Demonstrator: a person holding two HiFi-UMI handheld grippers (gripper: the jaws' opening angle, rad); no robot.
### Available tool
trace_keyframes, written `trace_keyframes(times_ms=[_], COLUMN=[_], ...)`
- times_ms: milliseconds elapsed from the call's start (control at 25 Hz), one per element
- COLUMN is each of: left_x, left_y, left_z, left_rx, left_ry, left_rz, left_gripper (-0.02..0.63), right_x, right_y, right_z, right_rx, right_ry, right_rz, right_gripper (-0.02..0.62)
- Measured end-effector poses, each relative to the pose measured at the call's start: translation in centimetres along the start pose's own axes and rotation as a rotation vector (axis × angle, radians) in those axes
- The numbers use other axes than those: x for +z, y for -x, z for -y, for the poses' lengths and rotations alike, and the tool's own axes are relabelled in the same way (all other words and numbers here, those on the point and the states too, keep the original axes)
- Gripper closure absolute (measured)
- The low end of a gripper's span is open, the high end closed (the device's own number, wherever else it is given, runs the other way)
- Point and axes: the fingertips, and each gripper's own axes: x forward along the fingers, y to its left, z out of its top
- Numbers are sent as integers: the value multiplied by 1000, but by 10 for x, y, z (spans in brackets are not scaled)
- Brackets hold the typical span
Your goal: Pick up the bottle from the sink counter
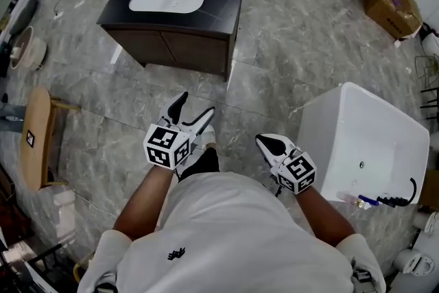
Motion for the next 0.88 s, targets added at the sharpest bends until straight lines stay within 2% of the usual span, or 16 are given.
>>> trace_keyframes(times_ms=[280, 480, 720, 880], left_x=[54, 74, 87, 96], left_y=[-60, -96, -137, -177], left_z=[-75, -123, -155, -171], left_rx=[-34, -33, -19, 1], left_ry=[-33, -48, -34, -27], left_rz=[0, -9, -36, -43], left_gripper=[212, 206, 206, 206], right_x=[55, 89, 116, 125], right_y=[-70, -116, -140, -152], right_z=[52, 84, 124, 166], right_rx=[-12, -21, -34, -18], right_ry=[-4, 3, -13, -11], right_rz=[-23, -21, -10, -11], right_gripper=[584, 584, 584, 584])
